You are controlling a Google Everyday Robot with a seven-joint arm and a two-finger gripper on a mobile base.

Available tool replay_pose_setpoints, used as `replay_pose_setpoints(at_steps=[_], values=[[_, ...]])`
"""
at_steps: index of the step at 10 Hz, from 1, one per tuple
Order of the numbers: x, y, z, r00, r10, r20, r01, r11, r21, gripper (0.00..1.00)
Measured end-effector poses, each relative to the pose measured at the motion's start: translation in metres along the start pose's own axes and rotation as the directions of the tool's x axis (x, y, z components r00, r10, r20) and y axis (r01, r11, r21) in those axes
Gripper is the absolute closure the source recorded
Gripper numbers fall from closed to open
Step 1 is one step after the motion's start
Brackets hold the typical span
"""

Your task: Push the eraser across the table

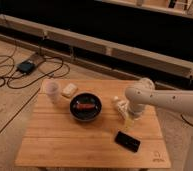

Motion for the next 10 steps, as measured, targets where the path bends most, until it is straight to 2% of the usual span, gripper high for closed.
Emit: replay_pose_setpoints(at_steps=[3,4,5,7,9,10], values=[[-0.043,0.014,0.014,0.991,0.13,0.01,-0.13,0.991,0.015,0.2],[-0.045,0.016,0.015,0.99,0.141,0.004,-0.141,0.99,0.012,0.2],[-0.047,0.023,0.016,0.99,0.14,-0.004,-0.14,0.99,-0.006,0.2],[-0.059,0.047,0.019,0.996,0.085,-0.019,-0.086,0.992,-0.092,0.2],[-0.064,0.052,0.024,0.999,0.026,-0.019,-0.029,0.991,-0.133,0.2],[-0.068,0.052,0.027,1.0,0.003,-0.013,-0.005,0.99,-0.142,0.2]])
